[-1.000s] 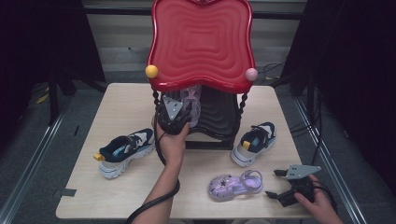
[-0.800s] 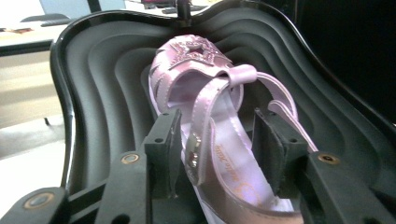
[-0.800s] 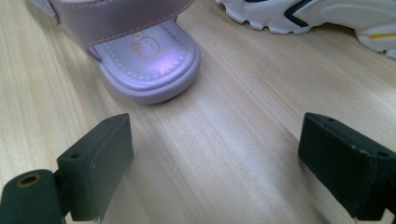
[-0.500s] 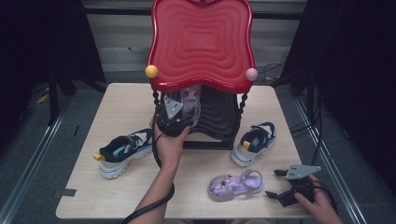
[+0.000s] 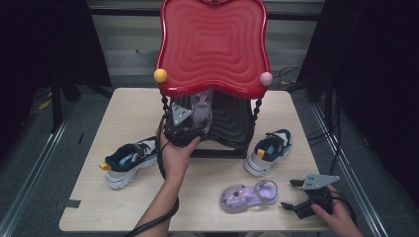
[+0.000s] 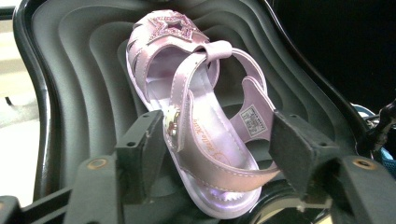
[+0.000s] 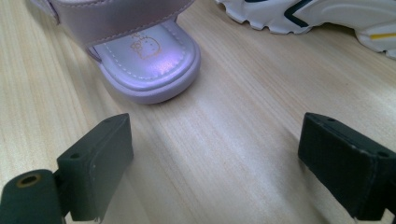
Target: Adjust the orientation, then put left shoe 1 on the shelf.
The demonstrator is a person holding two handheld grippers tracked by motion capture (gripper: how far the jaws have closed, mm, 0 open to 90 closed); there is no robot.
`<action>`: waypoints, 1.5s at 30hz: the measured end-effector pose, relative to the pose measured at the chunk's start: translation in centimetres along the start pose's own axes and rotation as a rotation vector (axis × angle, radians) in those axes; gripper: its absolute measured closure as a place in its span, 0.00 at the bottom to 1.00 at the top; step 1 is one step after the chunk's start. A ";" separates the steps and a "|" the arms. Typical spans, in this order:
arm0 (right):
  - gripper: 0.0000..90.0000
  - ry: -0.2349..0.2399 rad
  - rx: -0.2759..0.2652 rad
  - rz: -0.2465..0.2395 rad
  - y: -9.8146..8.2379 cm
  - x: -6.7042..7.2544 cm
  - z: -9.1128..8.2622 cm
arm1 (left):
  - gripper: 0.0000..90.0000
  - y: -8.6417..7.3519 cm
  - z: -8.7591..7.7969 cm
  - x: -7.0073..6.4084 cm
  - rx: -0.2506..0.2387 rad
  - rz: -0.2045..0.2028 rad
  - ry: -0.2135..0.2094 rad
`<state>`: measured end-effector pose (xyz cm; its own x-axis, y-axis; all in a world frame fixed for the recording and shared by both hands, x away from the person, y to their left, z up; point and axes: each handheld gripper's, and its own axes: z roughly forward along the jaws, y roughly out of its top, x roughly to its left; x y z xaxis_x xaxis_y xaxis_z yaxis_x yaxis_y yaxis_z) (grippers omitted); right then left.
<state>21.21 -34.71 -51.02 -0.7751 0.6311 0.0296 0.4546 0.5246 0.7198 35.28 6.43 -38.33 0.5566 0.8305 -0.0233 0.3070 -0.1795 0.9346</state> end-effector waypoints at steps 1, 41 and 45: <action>0.11 0.000 0.000 0.000 0.0 0.0 0.0 | 0.36 0.0 0.0 0.0 0.000 -0.003 -0.002; 0.11 0.000 0.000 0.000 0.0 0.0 0.0 | 0.24 -1.4 -3.4 0.6 0.086 -0.037 -0.195; 0.11 0.000 0.000 0.000 0.0 0.0 0.0 | 0.24 -2.3 -3.8 0.8 0.087 -0.045 -0.198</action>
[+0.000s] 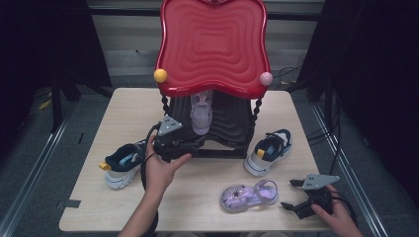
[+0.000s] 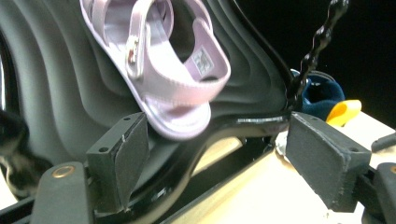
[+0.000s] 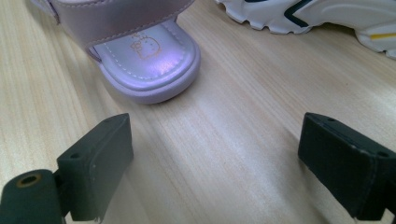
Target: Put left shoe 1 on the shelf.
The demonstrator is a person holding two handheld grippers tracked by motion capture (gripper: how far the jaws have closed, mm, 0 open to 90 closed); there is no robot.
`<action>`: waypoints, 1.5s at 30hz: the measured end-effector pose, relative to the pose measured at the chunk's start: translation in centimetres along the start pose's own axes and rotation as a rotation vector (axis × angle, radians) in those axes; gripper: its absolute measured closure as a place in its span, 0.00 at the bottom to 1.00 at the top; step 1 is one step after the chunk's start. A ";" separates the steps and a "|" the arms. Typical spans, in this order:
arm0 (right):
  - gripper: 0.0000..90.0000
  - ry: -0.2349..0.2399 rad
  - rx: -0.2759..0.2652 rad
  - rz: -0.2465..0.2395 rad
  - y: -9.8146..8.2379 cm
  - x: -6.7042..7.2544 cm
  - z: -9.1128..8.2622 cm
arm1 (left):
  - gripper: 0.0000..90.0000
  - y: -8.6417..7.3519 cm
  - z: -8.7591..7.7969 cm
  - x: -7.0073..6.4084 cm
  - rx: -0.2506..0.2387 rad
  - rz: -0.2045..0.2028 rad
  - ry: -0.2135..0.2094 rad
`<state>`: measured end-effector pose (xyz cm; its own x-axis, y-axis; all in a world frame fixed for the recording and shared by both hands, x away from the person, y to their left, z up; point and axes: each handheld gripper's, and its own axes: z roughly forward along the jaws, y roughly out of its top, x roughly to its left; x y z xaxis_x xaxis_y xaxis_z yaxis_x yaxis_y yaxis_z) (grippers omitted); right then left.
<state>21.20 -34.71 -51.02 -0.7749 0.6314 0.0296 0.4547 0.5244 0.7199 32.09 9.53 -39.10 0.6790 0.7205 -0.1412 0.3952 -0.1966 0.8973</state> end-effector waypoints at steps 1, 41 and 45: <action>0.11 0.000 0.000 0.000 0.0 0.0 0.0 | 0.24 -0.2 -0.1 0.1 0.004 0.001 0.002; 0.11 0.000 0.000 -0.001 0.0 0.0 0.0 | 0.24 -9.0 0.1 0.5 0.196 0.062 -0.075; 0.11 0.000 0.000 -0.001 0.0 0.0 0.0 | 0.24 -9.4 0.2 0.6 0.199 0.061 -0.078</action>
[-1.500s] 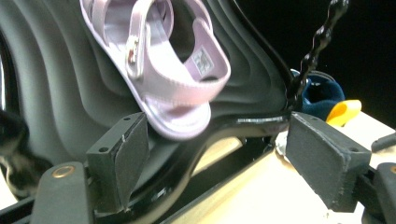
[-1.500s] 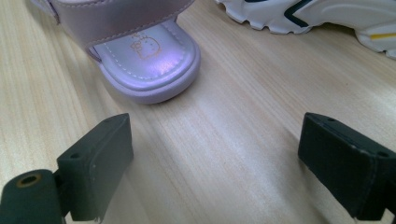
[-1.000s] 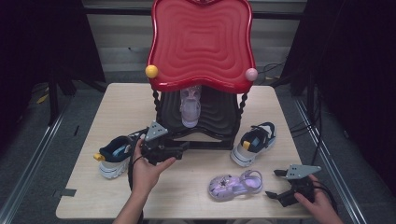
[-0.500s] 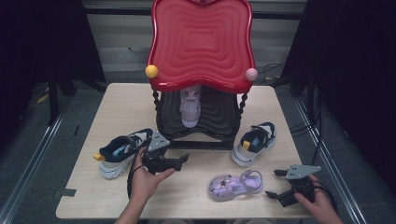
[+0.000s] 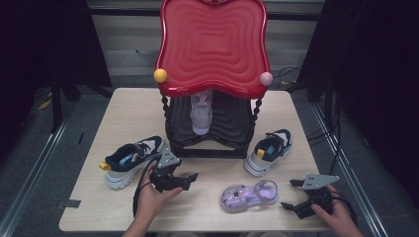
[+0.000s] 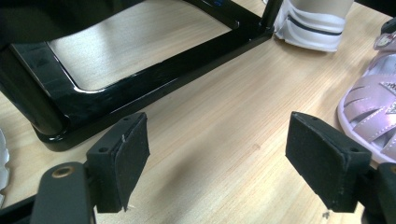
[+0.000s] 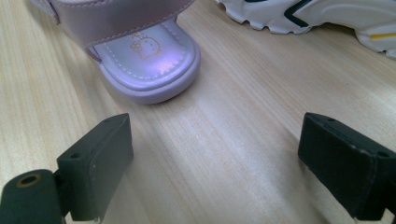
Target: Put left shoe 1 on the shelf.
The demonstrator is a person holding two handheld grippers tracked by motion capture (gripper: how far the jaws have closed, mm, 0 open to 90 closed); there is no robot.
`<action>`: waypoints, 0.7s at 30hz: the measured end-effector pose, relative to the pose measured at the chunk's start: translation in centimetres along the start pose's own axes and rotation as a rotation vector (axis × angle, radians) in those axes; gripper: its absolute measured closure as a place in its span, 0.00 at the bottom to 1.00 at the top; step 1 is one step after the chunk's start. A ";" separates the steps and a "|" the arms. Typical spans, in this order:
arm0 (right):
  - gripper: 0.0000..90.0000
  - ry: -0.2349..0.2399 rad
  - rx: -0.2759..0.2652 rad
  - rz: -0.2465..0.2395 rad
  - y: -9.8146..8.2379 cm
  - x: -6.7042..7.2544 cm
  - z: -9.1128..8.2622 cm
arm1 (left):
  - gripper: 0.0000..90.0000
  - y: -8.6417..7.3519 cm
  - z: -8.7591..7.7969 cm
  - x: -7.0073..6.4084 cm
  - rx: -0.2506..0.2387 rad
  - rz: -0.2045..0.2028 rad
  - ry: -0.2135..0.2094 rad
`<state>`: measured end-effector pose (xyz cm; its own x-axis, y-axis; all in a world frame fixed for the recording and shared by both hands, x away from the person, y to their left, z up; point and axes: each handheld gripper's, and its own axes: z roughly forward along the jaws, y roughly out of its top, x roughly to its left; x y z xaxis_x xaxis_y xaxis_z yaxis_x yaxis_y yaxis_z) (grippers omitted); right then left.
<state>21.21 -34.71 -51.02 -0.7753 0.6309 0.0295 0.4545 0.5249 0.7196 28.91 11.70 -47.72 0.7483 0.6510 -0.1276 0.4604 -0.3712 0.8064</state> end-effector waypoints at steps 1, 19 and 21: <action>0.11 0.000 0.001 -0.002 0.0 0.0 0.0 | 0.24 -0.1 0.0 0.1 -0.001 0.000 -0.003; 0.11 0.000 0.000 0.000 0.0 0.0 0.0 | 0.23 -1.8 1.0 0.5 0.066 0.024 -0.014; 0.11 0.000 0.000 0.000 0.0 0.0 0.0 | 0.23 -1.9 1.1 0.6 0.072 0.034 -0.012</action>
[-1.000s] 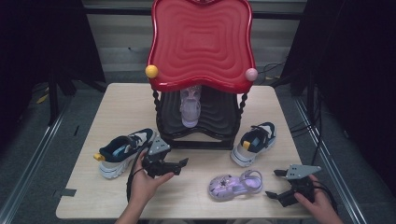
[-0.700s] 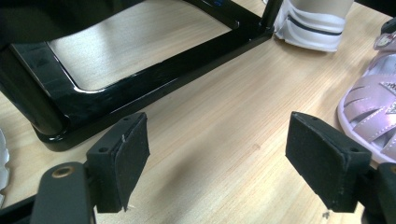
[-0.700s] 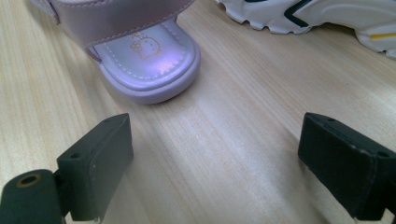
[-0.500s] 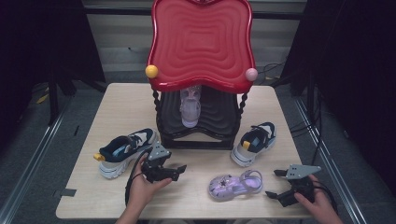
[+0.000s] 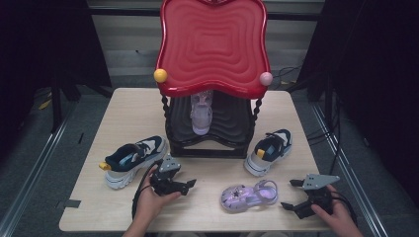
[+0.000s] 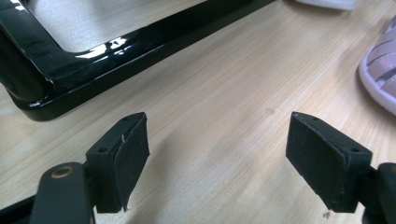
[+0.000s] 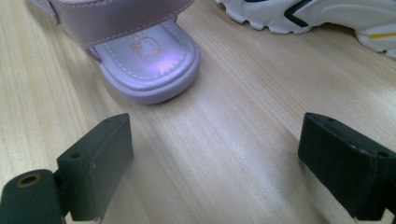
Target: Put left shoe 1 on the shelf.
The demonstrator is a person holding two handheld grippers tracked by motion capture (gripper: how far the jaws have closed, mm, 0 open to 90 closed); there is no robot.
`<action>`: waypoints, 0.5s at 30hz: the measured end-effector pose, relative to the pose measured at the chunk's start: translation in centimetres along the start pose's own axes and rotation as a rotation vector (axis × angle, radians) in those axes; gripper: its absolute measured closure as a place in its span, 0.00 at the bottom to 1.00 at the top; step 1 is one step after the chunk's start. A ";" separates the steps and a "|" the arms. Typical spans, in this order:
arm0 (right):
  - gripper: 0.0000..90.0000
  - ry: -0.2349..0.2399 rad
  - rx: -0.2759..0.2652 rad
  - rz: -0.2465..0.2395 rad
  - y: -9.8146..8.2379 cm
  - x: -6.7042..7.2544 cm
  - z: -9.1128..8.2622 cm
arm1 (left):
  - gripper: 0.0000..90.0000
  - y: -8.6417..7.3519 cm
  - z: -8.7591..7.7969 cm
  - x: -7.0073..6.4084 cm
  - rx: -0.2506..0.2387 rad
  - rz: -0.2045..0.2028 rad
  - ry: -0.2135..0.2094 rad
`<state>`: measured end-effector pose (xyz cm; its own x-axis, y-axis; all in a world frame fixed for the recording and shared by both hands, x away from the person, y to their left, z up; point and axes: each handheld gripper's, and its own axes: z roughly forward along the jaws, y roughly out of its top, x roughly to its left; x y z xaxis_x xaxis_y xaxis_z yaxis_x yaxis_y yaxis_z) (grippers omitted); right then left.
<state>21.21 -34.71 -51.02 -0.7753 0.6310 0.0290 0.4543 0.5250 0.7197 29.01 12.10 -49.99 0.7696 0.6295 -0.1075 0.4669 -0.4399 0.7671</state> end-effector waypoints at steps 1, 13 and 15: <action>0.11 0.000 0.001 -0.001 0.0 0.0 0.0 | 0.23 -0.1 0.0 0.0 0.005 0.003 0.001; 0.11 0.000 0.000 0.000 0.0 0.0 0.0 | 0.23 -0.6 0.3 0.3 0.041 0.019 0.017; 0.11 0.000 0.000 0.000 0.0 0.0 0.0 | 0.22 -0.6 0.3 0.3 0.044 0.026 0.015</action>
<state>21.20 -34.71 -51.02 -0.7751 0.6312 0.0292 0.4546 0.5249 0.7196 29.10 12.31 -50.68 0.7753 0.6268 -0.0776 0.4654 -0.4839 0.7411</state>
